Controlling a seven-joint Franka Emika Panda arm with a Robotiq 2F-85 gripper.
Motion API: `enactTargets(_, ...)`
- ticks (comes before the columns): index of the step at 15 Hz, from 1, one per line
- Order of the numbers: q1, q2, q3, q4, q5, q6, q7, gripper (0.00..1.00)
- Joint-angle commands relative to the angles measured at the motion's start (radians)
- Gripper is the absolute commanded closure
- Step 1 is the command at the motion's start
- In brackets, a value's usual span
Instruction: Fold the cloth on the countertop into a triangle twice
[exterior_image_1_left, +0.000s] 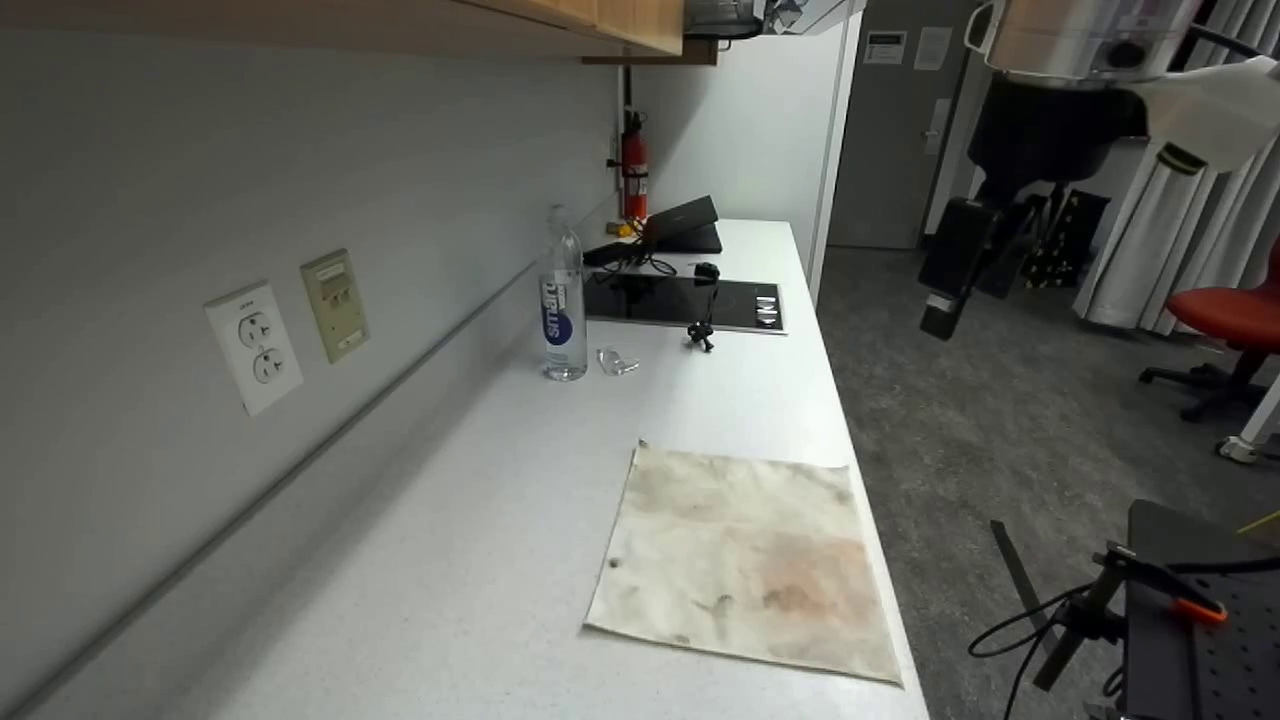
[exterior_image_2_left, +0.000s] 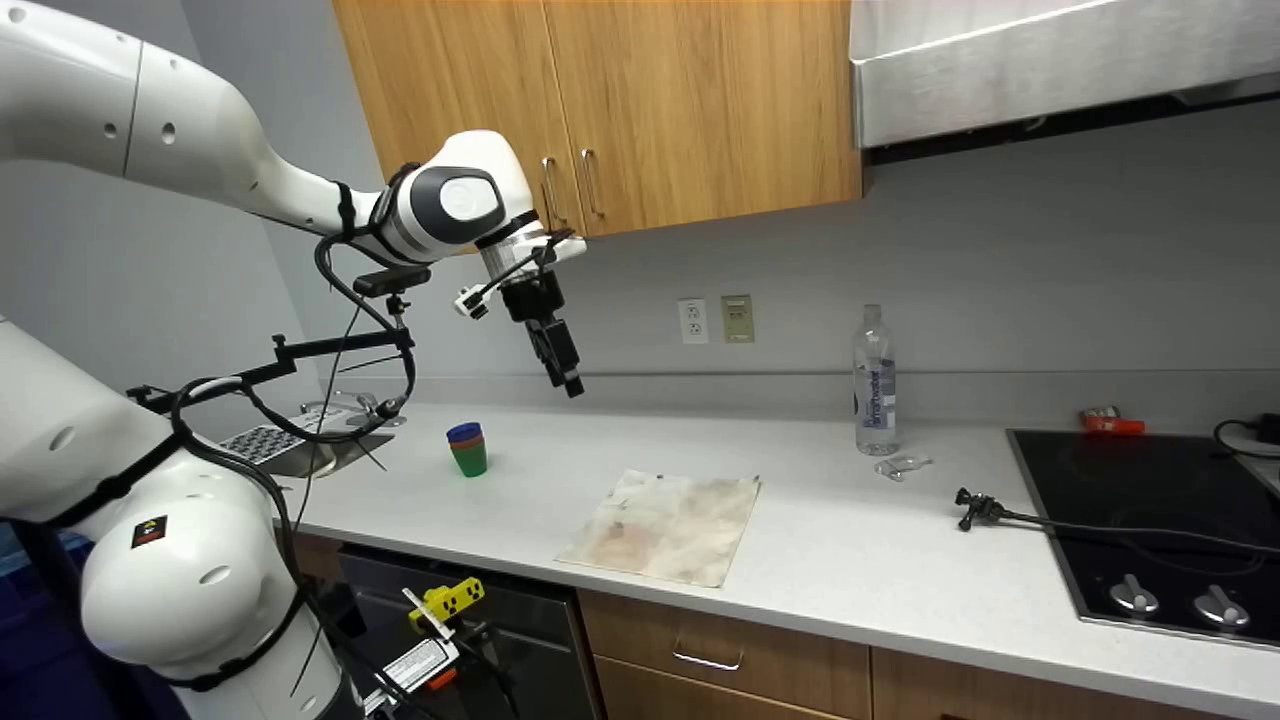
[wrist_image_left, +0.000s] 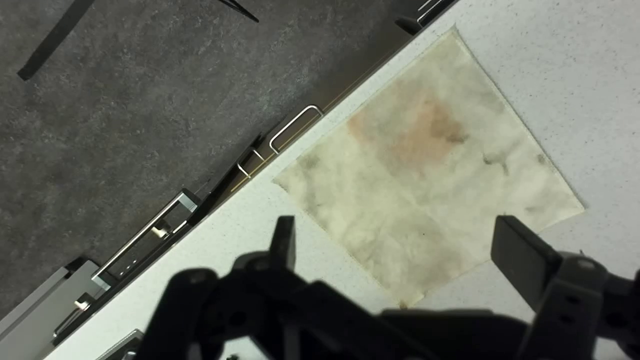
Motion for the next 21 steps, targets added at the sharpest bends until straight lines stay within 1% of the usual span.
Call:
enactTargets(1, 0.018, 0.002, -0.016, 0.002, -0.009, -0.003, 0.007, 0.00)
enactTargets(18, 0.018, 0.002, -0.016, 0.002, -0.009, -0.003, 0.007, 0.00)
enactTargets(21, 0.026, 0.018, -0.044, 0.004, 0.015, 0.008, -0.029, 0.00)
